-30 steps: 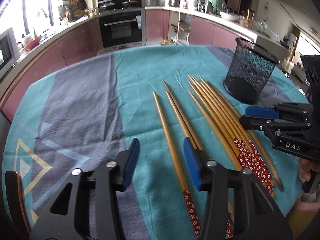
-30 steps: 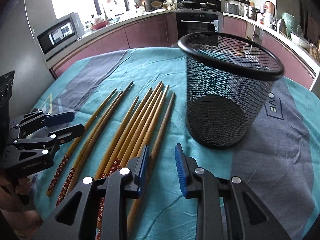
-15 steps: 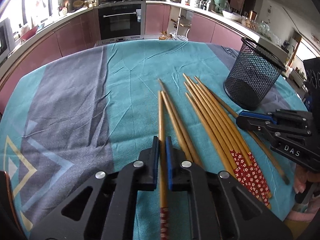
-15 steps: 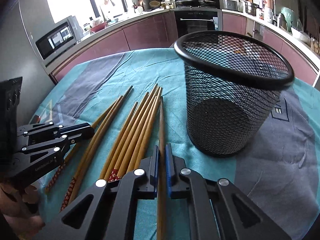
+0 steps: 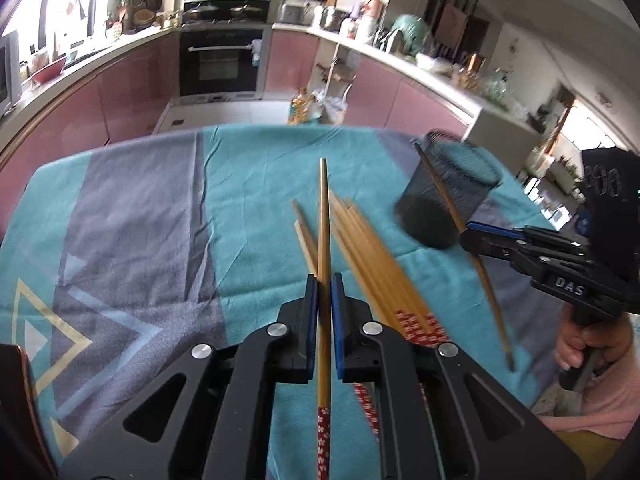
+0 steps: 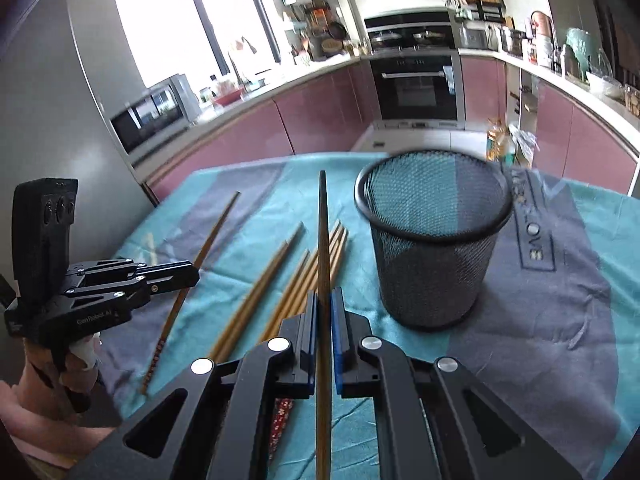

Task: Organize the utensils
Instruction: 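Lower the left tool's chopstick into the mesh holder while the right tool drops its chopstick in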

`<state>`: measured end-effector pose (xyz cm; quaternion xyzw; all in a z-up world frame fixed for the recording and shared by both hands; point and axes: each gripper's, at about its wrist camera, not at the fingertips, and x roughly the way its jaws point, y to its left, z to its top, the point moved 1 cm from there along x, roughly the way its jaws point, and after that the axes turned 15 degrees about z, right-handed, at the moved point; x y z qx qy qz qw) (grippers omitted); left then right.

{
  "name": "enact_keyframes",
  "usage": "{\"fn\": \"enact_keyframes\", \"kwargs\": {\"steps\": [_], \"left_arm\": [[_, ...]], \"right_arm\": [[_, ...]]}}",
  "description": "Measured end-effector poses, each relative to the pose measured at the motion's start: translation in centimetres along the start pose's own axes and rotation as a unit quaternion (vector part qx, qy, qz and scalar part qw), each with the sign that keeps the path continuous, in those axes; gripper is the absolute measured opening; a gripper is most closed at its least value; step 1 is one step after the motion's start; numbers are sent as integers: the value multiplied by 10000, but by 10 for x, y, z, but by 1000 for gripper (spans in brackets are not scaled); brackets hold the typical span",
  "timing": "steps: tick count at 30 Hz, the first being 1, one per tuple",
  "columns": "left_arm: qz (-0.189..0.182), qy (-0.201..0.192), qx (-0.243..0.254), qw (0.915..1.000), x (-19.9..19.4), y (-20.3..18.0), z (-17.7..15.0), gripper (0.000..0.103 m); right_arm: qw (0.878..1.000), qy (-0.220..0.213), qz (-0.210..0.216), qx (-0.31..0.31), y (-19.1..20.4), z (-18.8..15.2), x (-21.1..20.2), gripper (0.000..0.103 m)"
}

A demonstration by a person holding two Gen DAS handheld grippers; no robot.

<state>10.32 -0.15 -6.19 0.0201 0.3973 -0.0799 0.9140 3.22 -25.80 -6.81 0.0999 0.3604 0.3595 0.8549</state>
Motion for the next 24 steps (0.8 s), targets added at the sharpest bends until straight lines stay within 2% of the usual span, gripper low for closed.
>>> {"fn": "enact_keyframes", "kwargs": {"steps": [6, 13, 20, 24], "left_arm": [[-479, -411, -39, 9980, -42, 0, 19, 7], [-747, -916, -70, 9930, -85, -8, 40, 7], [-1044, -1336, -104, 9855, -104, -30, 77, 7], [-1254, -1594, -152, 9791, -109, -45, 107, 7]], "right_arm": [[9990, -402, 144, -139, 6, 14, -26, 6], [9953, -882, 286, -281, 10, 36, -53, 6], [9898, -1304, 254, -519, 10, 69, -80, 6], [9854, -1547, 59, -704, 11, 87, -95, 6]]}}
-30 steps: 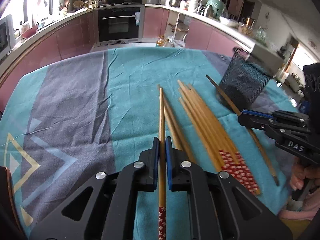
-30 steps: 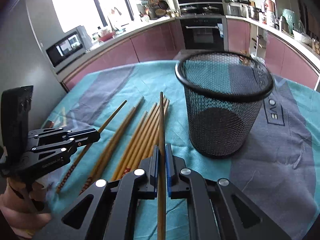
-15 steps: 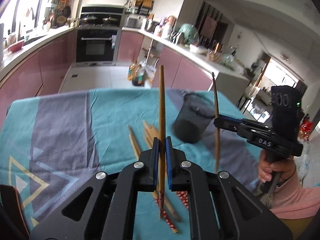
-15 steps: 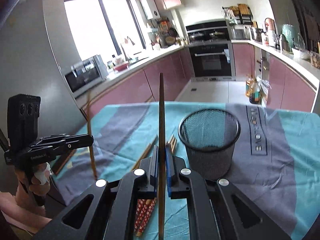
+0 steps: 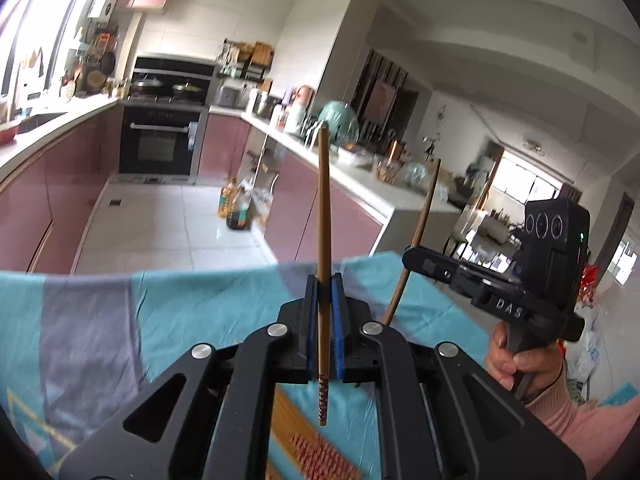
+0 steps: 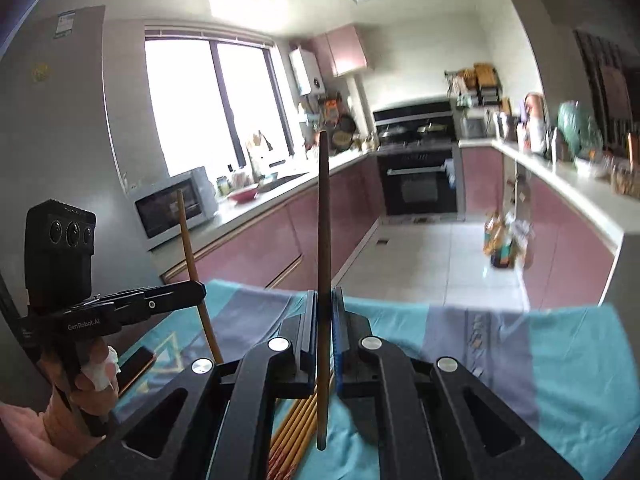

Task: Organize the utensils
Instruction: 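Lower the left tool's chopstick into the mesh holder while the right tool drops its chopstick in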

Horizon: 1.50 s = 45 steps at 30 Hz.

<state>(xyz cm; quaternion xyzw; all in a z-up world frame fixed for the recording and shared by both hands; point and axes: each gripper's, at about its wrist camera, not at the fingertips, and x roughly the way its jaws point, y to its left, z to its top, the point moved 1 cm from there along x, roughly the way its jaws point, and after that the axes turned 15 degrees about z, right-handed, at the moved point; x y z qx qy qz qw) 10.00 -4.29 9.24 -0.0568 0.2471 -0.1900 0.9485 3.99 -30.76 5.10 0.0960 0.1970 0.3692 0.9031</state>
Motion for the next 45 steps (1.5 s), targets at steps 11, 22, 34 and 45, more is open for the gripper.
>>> {"fn": "enact_keyframes", "kwargs": {"steps": [11, 22, 34, 45], "left_arm": [[-108, -209, -59, 9997, 39, -40, 43, 7], [39, 464, 259, 9986, 98, -56, 1, 7], [344, 1061, 721, 9911, 146, -55, -24, 9], [619, 748, 499, 9940, 126, -29, -26, 28]], "right_arm": [[9982, -289, -520, -94, -34, 24, 13, 6], [9956, 736, -533, 211, -55, -13, 55, 6], [9901, 1118, -714, 463, -65, -20, 75, 7], [9907, 904, -745, 689, -68, -29, 65, 15]]}}
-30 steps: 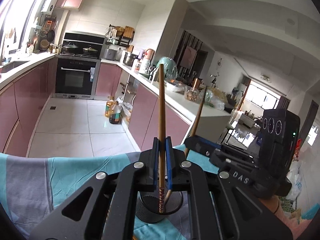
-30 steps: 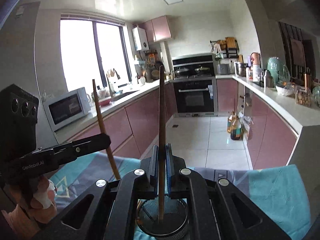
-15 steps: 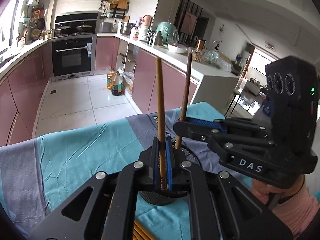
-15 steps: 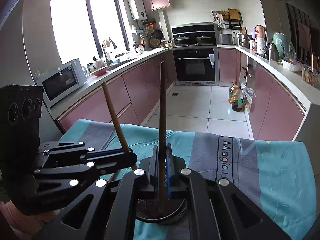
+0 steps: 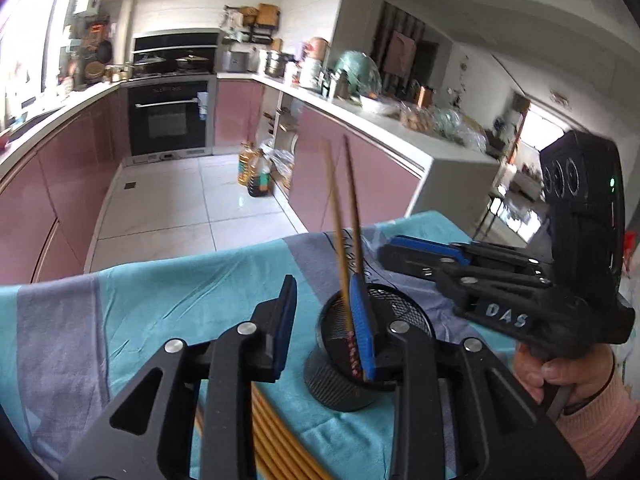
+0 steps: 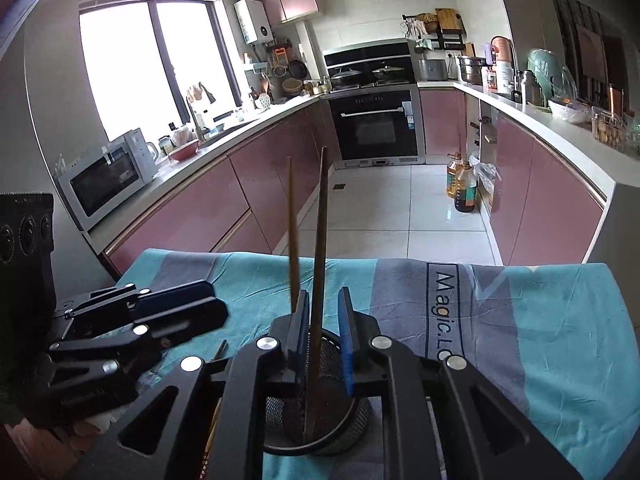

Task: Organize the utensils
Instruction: 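Lower the left tool's chopstick into the mesh holder while the right tool drops its chopstick in, then move both open tools back down to the chopsticks on the table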

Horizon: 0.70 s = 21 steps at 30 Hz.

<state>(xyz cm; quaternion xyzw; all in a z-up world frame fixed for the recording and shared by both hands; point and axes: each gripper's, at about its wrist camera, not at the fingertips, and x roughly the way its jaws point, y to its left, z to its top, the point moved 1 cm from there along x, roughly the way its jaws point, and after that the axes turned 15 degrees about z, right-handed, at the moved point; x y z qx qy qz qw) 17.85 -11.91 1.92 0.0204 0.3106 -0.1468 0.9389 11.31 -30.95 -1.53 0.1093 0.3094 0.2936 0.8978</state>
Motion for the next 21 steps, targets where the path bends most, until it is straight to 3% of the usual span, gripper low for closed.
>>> {"fn": "enact_keyframes", "kwargs": {"steps": [4, 9, 13, 21], "left_arm": [[275, -301, -53, 9992, -32, 19, -16, 35], [709, -404, -139, 9966, -62, 49, -47, 46], [873, 0, -157, 9961, -64, 71, -83, 47], [1076, 868, -123, 9903, -43, 90, -150, 46]], "right_arm": [[9994, -185, 220, -200, 14, -6, -22, 25], [9956, -190, 688, -604, 43, -27, -42, 33], [9925, 143, 995, -694, 62, -56, -36, 35], [9898, 963, 964, -421, 66, -103, 13, 35]]}}
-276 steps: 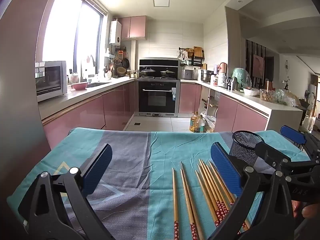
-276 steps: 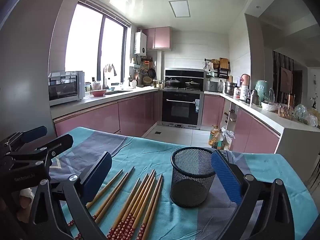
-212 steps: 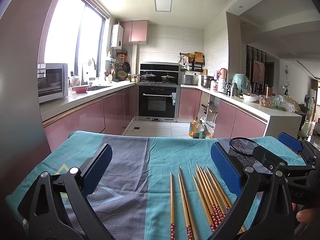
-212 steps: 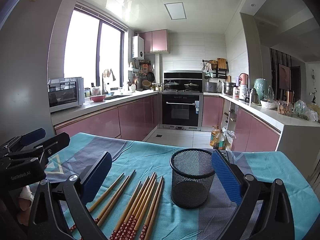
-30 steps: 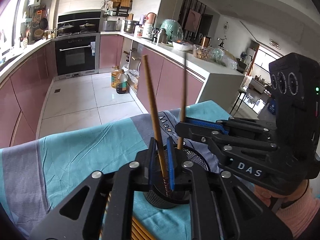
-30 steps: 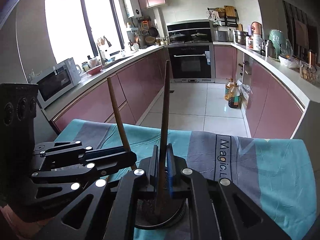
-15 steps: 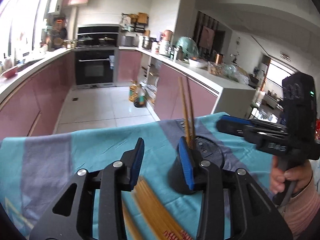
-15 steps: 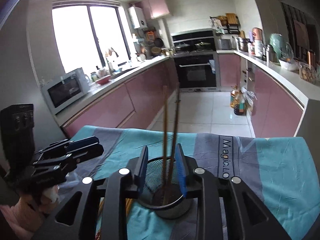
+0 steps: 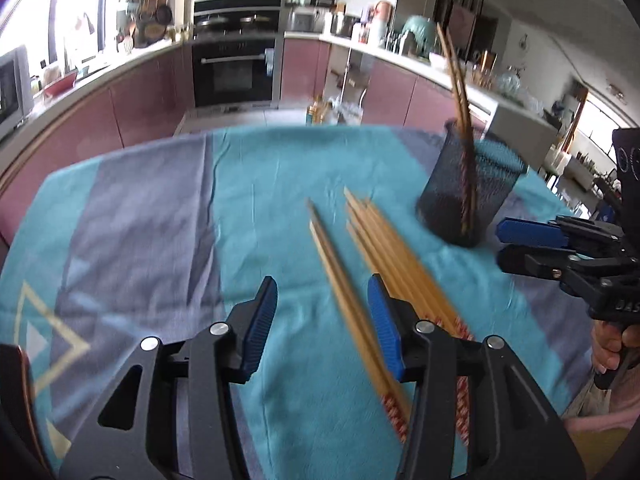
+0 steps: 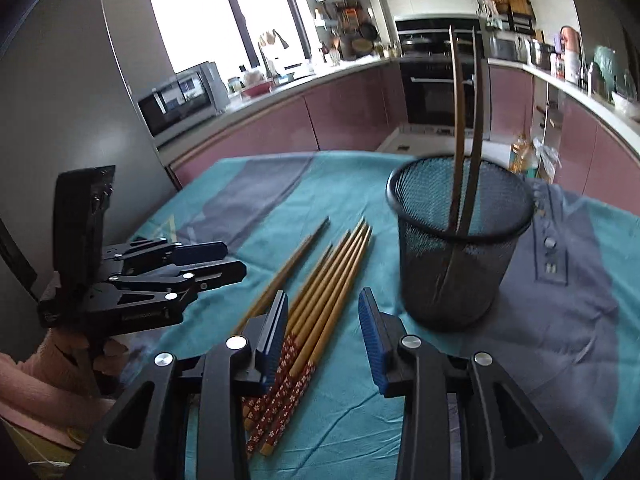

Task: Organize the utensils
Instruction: 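Move both open tools back down to the chopsticks on the table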

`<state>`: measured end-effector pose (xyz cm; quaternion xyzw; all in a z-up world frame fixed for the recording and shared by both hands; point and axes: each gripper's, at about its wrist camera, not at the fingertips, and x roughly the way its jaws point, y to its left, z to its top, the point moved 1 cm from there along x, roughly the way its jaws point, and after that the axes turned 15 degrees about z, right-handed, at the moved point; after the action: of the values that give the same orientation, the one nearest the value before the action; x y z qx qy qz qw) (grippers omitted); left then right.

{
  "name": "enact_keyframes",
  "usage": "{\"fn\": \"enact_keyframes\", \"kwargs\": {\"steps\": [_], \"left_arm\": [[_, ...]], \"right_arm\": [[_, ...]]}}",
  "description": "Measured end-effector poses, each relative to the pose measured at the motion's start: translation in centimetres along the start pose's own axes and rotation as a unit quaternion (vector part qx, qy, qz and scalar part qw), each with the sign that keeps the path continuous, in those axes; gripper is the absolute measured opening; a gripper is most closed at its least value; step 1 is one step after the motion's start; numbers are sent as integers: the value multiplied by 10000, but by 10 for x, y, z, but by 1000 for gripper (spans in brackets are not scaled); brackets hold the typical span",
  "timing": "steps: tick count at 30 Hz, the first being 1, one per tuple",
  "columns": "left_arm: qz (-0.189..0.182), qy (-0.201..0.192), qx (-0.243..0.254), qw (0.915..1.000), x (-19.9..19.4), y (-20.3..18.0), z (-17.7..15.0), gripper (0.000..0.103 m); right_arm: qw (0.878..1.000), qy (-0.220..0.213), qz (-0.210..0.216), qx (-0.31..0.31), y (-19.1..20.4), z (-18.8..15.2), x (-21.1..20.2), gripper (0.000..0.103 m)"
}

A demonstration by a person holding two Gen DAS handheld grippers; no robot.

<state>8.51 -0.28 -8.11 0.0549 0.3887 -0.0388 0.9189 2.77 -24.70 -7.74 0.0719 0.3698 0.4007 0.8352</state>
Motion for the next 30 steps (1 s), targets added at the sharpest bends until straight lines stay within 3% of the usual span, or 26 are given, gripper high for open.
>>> {"fn": "enact_keyframes", "kwargs": {"steps": [16, 30], "left_arm": [[3, 374, 156, 9992, 17, -18, -13, 45], [8, 405, 156, 9991, 26, -16, -12, 40]], "right_arm": [[9982, 310, -359, 356, -11, -21, 35, 33], [9967, 423, -607, 345, -12, -22, 45, 28]]}}
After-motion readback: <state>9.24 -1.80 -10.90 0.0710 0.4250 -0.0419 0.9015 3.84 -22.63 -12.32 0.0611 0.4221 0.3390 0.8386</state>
